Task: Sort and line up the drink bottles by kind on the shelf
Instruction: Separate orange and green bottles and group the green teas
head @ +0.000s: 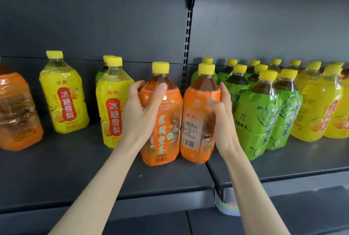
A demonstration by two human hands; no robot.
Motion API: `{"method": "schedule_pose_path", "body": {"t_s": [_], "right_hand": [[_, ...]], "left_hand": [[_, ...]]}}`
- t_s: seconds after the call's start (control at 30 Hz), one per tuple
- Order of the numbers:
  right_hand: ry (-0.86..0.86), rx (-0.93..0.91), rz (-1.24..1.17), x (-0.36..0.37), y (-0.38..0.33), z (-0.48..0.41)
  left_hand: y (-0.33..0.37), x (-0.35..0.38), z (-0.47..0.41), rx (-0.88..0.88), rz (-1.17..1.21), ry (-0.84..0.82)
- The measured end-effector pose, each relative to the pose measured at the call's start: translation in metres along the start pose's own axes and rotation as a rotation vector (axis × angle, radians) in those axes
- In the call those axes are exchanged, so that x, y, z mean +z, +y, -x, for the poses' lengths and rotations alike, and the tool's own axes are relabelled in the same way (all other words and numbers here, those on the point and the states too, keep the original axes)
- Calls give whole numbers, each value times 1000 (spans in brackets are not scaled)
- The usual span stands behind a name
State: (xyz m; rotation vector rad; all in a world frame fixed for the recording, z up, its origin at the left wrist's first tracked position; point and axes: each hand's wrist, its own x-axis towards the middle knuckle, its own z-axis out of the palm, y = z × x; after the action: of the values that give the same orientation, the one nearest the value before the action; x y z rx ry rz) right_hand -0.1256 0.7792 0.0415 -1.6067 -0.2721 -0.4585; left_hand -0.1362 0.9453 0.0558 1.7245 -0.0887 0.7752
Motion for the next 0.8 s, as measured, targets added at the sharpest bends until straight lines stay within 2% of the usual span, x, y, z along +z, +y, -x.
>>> {"method": "schedule_pose_path", "body": {"t_s": [0.07,0.2,0.27,0.47,0.6,0.8], "right_hand": [[-57,7,-23,-3,7,11],[107,-16,210,-3,11,27],[139,9,230,-5,13,34],[15,123,-92,-6,15,39],[82,115,-87,-1,17,40],[167,74,-110,-1,10,76]], "left_hand": [[-1,-3,12,-55,91,9],[-9,-4,33,-117,158,-13],[-11,-7,37,-118,168,-10],[-14,-11,50,-219,227,-115],[-15,-9,60,-254,220,-86],[-11,-17,89,-174,243,-6]]}}
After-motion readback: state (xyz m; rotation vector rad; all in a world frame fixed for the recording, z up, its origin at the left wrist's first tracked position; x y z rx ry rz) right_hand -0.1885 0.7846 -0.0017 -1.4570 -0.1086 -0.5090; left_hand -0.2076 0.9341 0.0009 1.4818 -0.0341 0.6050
